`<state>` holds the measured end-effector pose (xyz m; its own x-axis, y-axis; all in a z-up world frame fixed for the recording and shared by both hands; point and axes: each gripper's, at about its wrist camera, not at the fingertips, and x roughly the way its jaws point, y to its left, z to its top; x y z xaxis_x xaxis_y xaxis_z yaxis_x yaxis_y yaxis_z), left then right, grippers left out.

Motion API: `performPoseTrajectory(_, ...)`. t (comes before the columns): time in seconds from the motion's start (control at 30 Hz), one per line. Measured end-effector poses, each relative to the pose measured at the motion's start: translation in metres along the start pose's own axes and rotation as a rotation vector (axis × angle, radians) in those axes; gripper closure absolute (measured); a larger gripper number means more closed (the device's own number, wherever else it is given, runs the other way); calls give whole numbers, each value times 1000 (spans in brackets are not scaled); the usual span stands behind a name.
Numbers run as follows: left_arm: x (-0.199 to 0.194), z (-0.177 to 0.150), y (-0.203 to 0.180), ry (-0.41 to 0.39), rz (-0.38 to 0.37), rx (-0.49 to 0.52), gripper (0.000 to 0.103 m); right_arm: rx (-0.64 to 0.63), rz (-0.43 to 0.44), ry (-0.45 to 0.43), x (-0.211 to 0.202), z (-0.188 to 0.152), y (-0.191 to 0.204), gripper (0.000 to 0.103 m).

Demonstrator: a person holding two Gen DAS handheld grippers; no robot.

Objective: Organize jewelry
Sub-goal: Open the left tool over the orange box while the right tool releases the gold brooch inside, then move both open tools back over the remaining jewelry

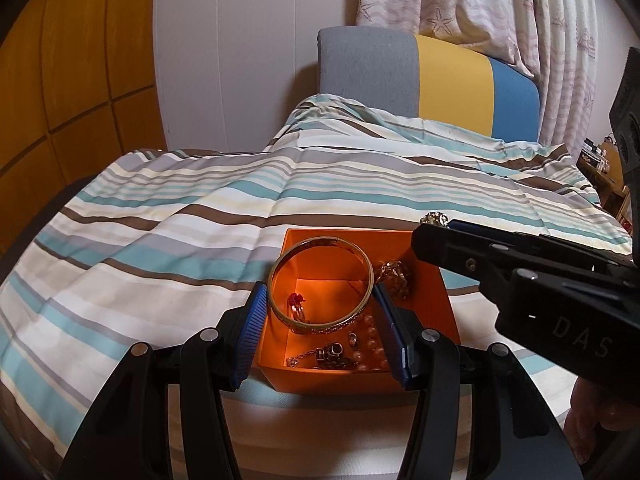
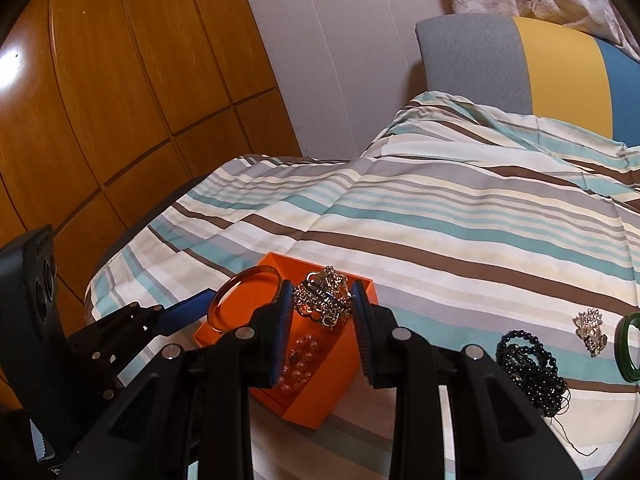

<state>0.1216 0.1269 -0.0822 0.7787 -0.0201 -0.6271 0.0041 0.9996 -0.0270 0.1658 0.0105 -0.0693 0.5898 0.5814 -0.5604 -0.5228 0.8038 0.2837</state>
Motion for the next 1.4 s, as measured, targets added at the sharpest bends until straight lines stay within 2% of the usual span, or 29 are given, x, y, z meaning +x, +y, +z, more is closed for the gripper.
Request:
performPoseTrajectory(0.57,-1,-1,1,5,14,-4,49,-48,-10,39,17,-1,4,75)
performPoseTrajectory(0.7,-6,-6,3,-18,39,2,37,-57,-11,44,19,-1,5,75)
performPoseTrajectory(0.87,-10,-10,9,-23,48,-27,36,-71,-9,48,22,-1,7,73)
performPoseTrajectory(0.93,-15,-12,14,-35,52,-52,36,-72,-6,39,21,-1,7,68)
performPoseTrajectory(1.03,-19,-15,19,-45,65,-86,29,-69,-11,25,19,-3,6,67)
performPoseTrajectory(1.1,-21,-17,22,-44,65,-107,29,-60,-14,15,16,-3,5,67)
performPoseTrajectory(1.2,-21,-20,25,-37,67,-130,22,-29,-20,8,10,-5,0,63)
performPoseTrajectory(1.4,-30,-20,21,-51,52,-167,21,50,-52,8,-14,-12,-21,61)
